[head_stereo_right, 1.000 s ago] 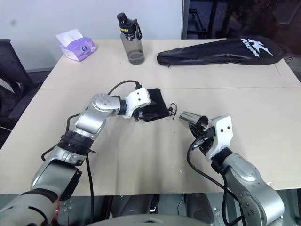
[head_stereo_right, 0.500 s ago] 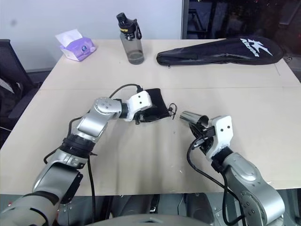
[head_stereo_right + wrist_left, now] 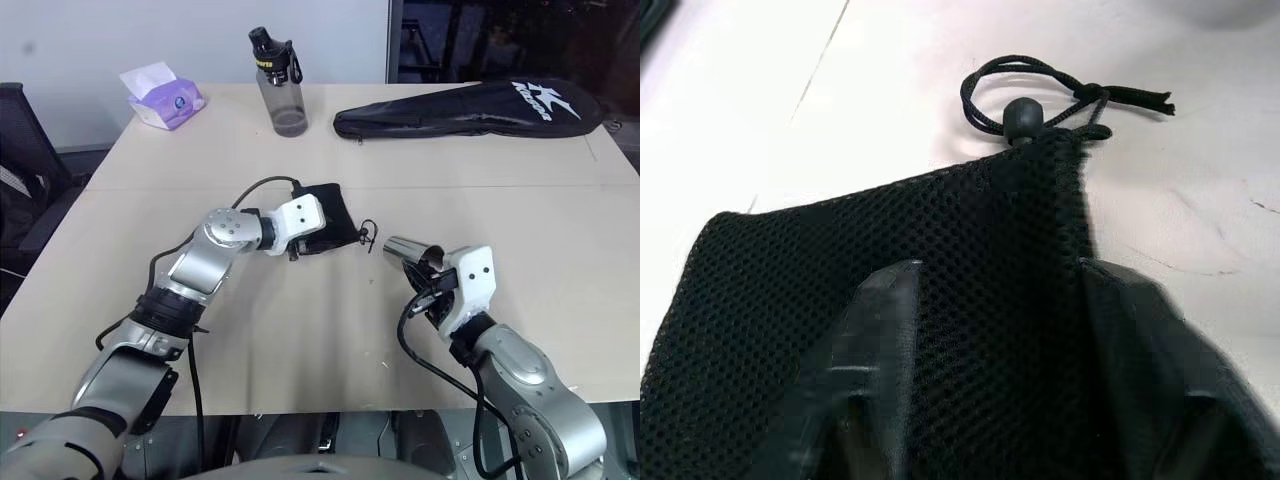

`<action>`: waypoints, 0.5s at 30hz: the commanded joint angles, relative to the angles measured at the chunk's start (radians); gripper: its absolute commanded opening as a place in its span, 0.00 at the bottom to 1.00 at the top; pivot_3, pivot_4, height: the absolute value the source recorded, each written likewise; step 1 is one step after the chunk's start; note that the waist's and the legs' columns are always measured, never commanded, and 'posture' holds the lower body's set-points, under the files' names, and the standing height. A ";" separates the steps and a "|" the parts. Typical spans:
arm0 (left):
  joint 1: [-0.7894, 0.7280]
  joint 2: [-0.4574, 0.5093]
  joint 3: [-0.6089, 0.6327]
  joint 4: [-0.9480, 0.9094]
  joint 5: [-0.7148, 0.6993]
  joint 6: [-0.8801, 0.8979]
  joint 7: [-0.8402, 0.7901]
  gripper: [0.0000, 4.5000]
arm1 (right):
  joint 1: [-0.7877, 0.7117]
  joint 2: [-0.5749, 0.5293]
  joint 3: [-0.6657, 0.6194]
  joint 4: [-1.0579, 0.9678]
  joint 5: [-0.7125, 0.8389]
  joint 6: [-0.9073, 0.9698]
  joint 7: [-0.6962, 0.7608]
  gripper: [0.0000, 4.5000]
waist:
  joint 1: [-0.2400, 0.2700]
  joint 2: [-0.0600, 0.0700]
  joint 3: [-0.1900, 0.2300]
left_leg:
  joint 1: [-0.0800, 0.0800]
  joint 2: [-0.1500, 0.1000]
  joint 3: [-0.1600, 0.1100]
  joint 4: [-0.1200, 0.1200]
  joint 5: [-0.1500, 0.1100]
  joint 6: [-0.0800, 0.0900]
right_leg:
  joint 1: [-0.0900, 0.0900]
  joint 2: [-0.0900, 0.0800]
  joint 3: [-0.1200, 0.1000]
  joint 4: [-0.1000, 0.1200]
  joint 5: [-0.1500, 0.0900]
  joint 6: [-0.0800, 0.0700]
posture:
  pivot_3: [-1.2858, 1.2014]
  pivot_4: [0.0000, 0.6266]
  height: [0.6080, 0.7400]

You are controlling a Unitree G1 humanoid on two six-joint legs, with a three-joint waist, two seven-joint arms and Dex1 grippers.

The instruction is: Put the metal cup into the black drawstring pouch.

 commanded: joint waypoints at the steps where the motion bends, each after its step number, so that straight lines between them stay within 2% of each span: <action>1: -0.022 -0.002 0.018 -0.027 -0.014 0.005 -0.008 0.10 | -0.003 -0.002 0.003 -0.050 0.007 -0.011 -0.003 0.00 | 0.000 0.000 0.000 | 0.000 0.000 0.000 0.000 0.000 0.000 | 0.000 0.000 0.000 0.000 0.000 0.000 | 0.52 0.24 1.00; 11: -0.041 0.012 0.021 -0.015 0.002 -0.003 -0.009 0.10 | -0.002 -0.002 0.013 -0.045 -0.002 -0.018 -0.006 0.00 | 0.000 0.000 0.000 | 0.000 0.000 0.000 0.000 0.000 0.000 | 0.000 0.000 0.000 0.000 0.000 0.000 | 0.52 0.24 1.00; 15: -0.054 0.009 0.000 0.032 0.048 -0.064 0.033 0.10 | -0.007 -0.001 0.025 -0.040 -0.012 -0.021 -0.008 0.00 | 0.000 0.000 0.000 | 0.000 0.000 0.000 0.000 0.000 0.000 | 0.000 0.000 0.000 0.000 0.000 0.000 | 0.52 0.24 1.00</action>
